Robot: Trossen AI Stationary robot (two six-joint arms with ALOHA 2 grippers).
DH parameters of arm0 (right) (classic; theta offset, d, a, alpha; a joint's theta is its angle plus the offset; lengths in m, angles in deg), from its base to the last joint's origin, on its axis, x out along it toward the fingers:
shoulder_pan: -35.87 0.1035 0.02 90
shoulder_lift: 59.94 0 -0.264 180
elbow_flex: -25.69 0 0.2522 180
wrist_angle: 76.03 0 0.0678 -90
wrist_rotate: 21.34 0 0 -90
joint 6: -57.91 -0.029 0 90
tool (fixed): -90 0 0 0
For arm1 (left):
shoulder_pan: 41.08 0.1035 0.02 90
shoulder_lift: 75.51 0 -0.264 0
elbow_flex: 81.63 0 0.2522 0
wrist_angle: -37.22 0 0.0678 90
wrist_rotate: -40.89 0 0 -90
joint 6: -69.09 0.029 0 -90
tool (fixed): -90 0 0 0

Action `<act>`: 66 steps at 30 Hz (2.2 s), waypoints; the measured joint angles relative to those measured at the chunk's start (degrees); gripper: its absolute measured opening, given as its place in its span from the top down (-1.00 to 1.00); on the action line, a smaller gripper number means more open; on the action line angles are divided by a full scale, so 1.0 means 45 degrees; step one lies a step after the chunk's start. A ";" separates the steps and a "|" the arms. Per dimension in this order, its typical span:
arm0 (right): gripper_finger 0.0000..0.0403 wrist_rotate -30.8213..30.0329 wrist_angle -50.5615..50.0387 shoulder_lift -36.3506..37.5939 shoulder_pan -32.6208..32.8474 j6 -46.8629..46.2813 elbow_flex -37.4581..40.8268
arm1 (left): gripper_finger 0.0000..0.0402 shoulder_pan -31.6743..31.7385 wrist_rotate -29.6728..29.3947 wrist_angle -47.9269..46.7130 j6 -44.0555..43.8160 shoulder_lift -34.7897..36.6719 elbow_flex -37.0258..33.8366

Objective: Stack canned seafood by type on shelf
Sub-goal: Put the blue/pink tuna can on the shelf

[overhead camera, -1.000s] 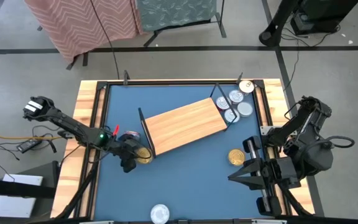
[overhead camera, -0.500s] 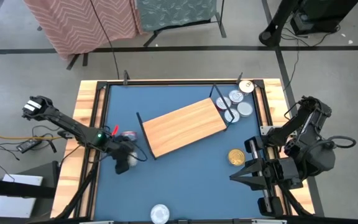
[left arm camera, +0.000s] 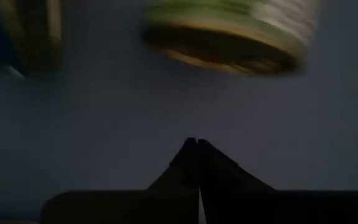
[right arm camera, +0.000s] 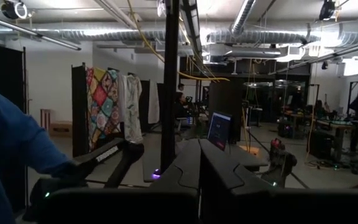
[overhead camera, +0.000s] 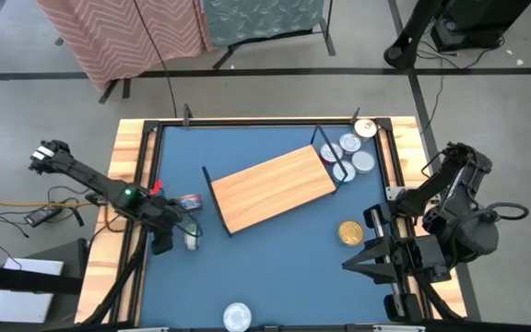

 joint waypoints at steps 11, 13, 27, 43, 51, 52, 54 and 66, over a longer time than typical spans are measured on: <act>0.93 -0.0005 -0.0006 0.0000 -0.0005 -0.0010 0.0000 | 0.55 -0.0456 0.0236 0.0349 0.2820 0.1066 0.3935; 0.93 -0.0005 -0.0005 0.0000 -0.0005 -0.0059 0.0000 | 0.43 -0.0458 0.0173 0.1034 0.4170 0.0870 0.4336; 0.93 -0.0999 0.0195 0.0000 -0.0019 -0.1553 0.0000 | 0.20 -0.0467 -0.0289 0.5448 1.3760 -0.1549 0.4542; 0.93 -0.1583 0.0185 0.0005 -0.0544 -0.2251 0.0000 | -0.05 -0.0713 -0.1571 -0.1348 1.6784 -0.4284 0.4547; 0.92 -0.1335 0.0185 0.0005 -0.0617 -0.2266 0.0000 | -0.43 -0.0700 -0.3003 -0.1492 1.8753 -0.5524 0.4557; 0.93 -0.1286 0.0185 0.0005 -0.0617 -0.2269 0.0000 | -0.47 -0.0700 -0.3010 -0.1494 1.8934 -0.5645 0.4557; 0.93 -0.1274 0.0180 0.0005 -0.0617 -0.2269 0.0000 | -0.53 -0.0704 -0.3010 -0.1477 1.9076 -0.5897 0.4557; 0.93 -0.0968 0.0185 0.0005 -0.0617 -0.2256 0.0000 | -0.41 -0.0700 -0.2616 -0.1187 1.9088 -0.6328 0.4557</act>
